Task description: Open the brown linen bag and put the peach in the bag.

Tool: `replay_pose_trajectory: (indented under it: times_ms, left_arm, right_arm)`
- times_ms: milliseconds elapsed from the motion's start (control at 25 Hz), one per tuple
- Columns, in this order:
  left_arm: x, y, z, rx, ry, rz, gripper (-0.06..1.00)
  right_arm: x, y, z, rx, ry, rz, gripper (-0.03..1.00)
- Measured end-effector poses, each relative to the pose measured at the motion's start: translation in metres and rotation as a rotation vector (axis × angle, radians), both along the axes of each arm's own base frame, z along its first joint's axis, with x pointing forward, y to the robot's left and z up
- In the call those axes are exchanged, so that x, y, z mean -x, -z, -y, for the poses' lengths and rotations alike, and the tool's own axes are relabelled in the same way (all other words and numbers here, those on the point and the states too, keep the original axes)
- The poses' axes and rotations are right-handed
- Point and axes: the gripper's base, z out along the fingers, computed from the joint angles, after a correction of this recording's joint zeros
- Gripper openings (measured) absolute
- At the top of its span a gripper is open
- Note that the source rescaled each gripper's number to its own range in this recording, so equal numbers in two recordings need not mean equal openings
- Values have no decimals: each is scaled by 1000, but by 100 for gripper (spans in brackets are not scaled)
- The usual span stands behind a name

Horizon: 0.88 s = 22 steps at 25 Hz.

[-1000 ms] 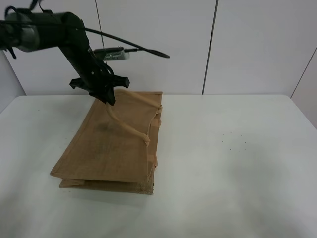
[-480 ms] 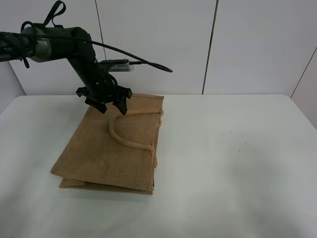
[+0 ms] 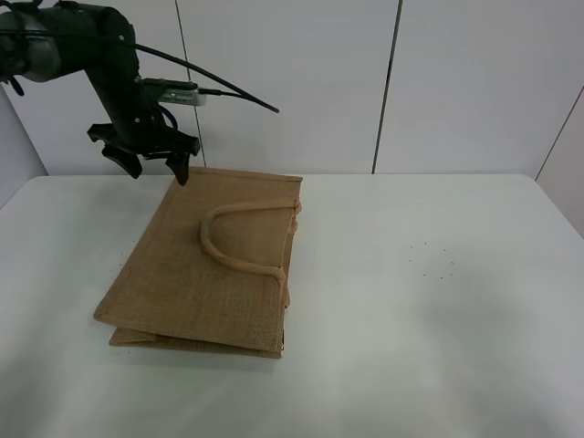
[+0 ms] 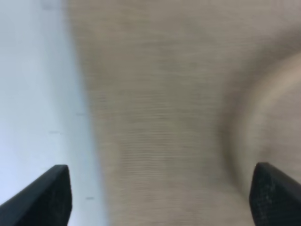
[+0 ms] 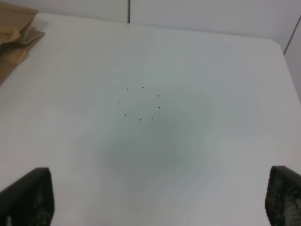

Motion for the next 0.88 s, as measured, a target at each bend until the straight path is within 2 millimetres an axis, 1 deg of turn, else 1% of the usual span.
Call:
replay_pose_trajectory:
  times_ms: [120, 200, 320, 480, 560, 640, 680, 760, 840, 880]
  left_arm:
    - [-3, 0, -34, -6, -75, -16, 100]
    - [-4, 0, -53, -9, -119, -24, 100]
    - [-3, 1, -71, 13, -166, -46, 100]
    - [0, 1, -72, 49, -161, -79, 100]
    - [4, -3, -71, 60, -160, -77, 100]
    - [13, -12, -70, 67, -160, -65, 100]
    - [18, -16, -71, 67, -158, -64, 100]
    - [34, -29, -71, 70, -156, -54, 100]
    - [52, -38, -71, 71, -156, -69, 100]
    - [63, -45, -71, 72, -155, -67, 100]
  right_arm:
    - [0, 0, 0, 0, 0, 0, 100]
    - [0, 0, 0, 0, 0, 0, 100]
    - [0, 0, 0, 0, 0, 0, 100]
    - [0, 0, 0, 0, 0, 0, 100]
    - [0, 0, 0, 0, 0, 0, 100]
    - [0, 0, 0, 0, 0, 0, 100]
    - [0, 0, 0, 0, 0, 0, 100]
    - [0, 0, 0, 0, 0, 0, 100]
    - [0, 0, 0, 0, 0, 0, 100]
    - [0, 0, 0, 0, 0, 0, 100]
